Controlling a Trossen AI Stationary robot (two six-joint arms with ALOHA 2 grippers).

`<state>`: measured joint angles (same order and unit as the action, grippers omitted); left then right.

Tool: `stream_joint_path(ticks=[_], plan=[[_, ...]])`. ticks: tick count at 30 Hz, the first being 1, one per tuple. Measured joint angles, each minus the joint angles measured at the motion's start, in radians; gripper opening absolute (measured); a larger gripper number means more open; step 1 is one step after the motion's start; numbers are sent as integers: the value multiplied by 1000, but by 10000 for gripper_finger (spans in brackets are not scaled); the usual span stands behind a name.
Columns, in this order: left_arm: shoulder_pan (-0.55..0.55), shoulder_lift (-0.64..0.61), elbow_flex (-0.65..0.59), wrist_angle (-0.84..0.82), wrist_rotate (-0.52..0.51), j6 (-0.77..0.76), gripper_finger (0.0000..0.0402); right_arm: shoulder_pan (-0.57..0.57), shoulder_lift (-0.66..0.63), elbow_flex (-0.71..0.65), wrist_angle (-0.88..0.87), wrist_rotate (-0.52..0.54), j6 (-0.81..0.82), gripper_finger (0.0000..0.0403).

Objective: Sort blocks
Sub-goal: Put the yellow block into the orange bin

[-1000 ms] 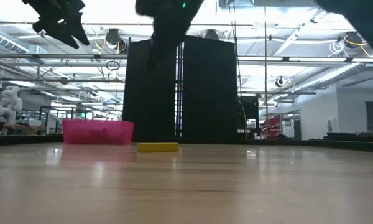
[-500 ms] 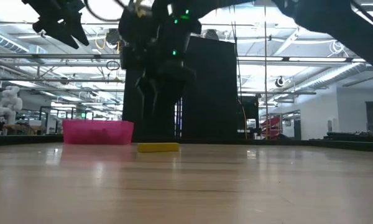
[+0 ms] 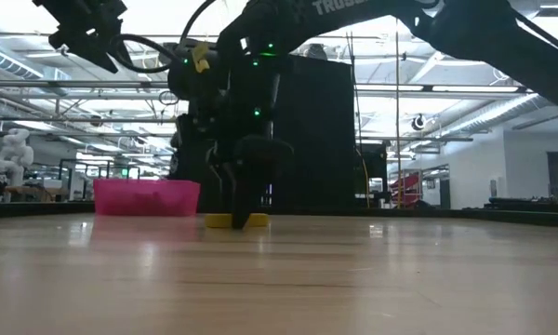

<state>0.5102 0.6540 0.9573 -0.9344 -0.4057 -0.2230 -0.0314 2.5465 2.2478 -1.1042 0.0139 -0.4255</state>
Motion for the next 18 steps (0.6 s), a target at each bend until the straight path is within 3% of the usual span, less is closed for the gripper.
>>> stream_joint_path(ticks=[5, 13, 18], plan=[[0, 0, 0, 0, 0, 0, 267, 3, -3, -2, -2, 2, 1, 81], [0, 0, 0, 0, 0, 1, 267, 7, -46, -10, -16, 38, 100, 79], [0, 0, 0, 0, 0, 2, 267, 22, -224, -10, -63, 27, 169, 79]])
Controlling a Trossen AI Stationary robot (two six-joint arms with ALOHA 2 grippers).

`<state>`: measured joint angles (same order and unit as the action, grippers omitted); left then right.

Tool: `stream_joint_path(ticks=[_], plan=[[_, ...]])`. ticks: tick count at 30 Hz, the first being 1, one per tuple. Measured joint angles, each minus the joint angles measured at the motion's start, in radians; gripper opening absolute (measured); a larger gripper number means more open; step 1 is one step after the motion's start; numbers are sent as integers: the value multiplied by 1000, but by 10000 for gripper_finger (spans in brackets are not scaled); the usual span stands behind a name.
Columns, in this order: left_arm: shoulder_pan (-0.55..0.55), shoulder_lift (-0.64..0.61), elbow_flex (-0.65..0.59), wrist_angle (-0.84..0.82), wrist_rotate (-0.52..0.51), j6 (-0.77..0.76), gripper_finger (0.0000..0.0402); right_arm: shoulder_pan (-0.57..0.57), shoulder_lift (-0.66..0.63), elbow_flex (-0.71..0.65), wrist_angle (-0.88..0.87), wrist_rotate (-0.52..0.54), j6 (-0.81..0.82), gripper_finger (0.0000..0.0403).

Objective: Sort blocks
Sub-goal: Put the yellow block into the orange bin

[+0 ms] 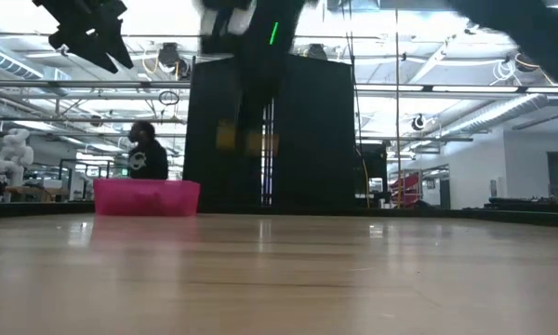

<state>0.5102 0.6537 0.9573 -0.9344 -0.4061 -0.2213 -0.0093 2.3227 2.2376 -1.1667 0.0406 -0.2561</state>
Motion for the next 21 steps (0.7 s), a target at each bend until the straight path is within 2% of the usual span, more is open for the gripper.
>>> stream_joint_path(ticks=[5, 10, 13, 16, 21], plan=[[0, 0, 0, 0, 0, 0, 267, 29, -242, 5, -103, 0, 111, 79], [0, 0, 0, 1, 0, -6, 267, 106, -446, 5, -160, 104, 264, 79], [0, 0, 0, 1, 0, -9, 267, 181, -539, 7, -274, 192, 381, 79], [0, 0, 0, 1, 4, -28, 267, 269, -590, 1, -416, 268, 574, 79], [0, 0, 0, 3, 7, -62, 267, 443, -706, -106, -400, 306, 815, 79]])
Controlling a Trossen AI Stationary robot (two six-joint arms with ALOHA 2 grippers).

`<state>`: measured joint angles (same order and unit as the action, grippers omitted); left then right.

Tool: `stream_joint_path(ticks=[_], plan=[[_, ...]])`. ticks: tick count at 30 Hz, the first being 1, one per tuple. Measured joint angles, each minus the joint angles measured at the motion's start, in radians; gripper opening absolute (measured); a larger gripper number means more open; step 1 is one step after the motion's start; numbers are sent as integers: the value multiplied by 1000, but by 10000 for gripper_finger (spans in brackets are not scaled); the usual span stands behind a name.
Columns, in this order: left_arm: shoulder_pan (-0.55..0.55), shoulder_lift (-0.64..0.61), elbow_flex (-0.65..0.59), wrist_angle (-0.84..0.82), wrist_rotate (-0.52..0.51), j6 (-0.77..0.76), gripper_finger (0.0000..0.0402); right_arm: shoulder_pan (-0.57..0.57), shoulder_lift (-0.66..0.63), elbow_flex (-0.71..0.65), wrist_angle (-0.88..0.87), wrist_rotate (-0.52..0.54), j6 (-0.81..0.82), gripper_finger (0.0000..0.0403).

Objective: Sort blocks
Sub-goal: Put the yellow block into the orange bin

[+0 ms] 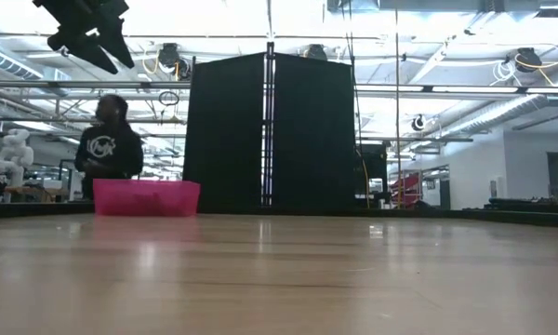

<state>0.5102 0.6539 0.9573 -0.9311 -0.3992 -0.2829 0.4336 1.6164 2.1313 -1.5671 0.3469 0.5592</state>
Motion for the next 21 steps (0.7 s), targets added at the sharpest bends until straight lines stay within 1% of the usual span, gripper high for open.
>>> stream_joint_path(ticks=[4, 6, 9, 12, 14, 17, 21], plan=[[0, 0, 0, 4, 2, -1, 267, 129, -67, -170, 10, 60, 189, 79], [0, 0, 0, 3, 2, -1, 267, 182, -90, -271, -2, 66, 310, 79], [0, 0, 0, 4, 2, -2, 267, 260, -138, -441, 21, 47, 456, 79], [0, 0, 0, 6, 2, -4, 267, 333, -165, -594, 43, -3, 613, 79], [0, 0, 0, 6, 2, -4, 267, 383, -183, -680, 95, -34, 703, 79], [0, 0, 0, 6, 2, -22, 267, 457, -211, -779, 182, -65, 810, 79], [0, 0, 0, 6, 2, -26, 267, 536, -215, -864, 271, -65, 934, 79]])
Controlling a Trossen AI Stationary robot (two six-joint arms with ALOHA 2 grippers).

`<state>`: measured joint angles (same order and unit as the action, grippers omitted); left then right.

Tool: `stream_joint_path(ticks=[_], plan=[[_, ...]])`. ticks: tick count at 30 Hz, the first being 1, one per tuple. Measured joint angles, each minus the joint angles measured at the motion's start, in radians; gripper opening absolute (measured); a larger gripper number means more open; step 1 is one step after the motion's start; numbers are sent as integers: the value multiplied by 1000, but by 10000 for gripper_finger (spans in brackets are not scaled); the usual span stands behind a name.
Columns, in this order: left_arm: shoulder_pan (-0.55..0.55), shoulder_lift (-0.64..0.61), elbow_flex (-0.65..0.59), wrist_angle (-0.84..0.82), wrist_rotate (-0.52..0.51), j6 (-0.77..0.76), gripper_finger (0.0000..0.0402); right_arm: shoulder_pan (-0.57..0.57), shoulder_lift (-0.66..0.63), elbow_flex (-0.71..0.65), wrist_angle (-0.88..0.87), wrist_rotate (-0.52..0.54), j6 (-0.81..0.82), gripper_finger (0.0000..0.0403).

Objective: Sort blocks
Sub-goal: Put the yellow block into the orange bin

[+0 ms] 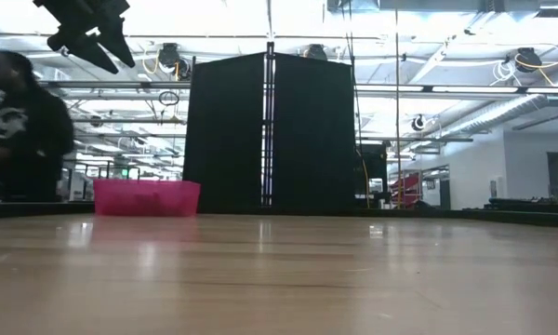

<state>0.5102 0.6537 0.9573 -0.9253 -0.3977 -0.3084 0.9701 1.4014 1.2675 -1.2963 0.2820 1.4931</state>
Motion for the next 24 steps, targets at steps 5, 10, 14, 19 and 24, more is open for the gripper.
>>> stream_joint_path(ticks=[5, 10, 14, 19, 24], plan=[[0, 0, 0, 0, 0, 0, 267, 82, -1, -94, 102, -8, 121, 79], [0, 0, 0, 1, 0, 2, 267, 130, -1, -214, 269, -81, 206, 79], [0, 0, 0, 6, 0, 8, 267, 138, -1, -292, 385, -81, 233, 79], [0, 0, 0, 6, 0, 9, 267, 138, -1, -359, 452, -112, 258, 79], [0, 0, 0, 12, 0, 9, 267, 138, -1, -368, 464, -106, 259, 150]])
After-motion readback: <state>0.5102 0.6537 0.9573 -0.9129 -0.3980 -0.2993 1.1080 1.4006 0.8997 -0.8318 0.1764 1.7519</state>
